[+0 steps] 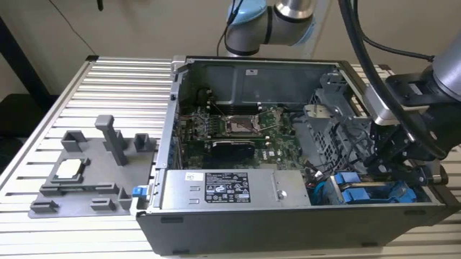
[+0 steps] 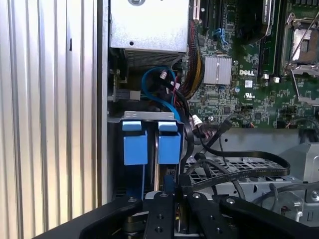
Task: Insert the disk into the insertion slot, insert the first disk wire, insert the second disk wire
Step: 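Insert the second disk wire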
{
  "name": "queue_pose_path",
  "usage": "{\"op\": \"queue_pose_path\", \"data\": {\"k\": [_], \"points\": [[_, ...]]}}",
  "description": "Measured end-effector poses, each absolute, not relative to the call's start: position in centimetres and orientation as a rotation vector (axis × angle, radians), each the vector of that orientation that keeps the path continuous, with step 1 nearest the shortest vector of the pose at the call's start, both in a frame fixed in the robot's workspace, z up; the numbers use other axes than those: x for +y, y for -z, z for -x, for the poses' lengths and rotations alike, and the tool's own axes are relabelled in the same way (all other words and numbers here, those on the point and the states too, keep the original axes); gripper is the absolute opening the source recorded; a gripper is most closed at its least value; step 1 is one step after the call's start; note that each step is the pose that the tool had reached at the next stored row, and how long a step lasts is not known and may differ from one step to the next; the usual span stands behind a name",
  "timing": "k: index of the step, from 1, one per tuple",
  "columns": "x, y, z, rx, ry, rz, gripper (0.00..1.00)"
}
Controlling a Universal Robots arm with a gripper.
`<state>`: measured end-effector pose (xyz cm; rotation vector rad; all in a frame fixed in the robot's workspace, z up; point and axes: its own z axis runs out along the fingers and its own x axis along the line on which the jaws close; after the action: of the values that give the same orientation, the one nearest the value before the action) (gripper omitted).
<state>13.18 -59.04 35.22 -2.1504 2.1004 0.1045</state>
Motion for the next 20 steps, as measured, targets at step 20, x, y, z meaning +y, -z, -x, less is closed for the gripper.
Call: {"op": "queue_pose_path", "data": {"k": [20], "points": [[-58.9, -34.0, -13.6, 2.14, -0.102, 2.108, 0.16]]}}
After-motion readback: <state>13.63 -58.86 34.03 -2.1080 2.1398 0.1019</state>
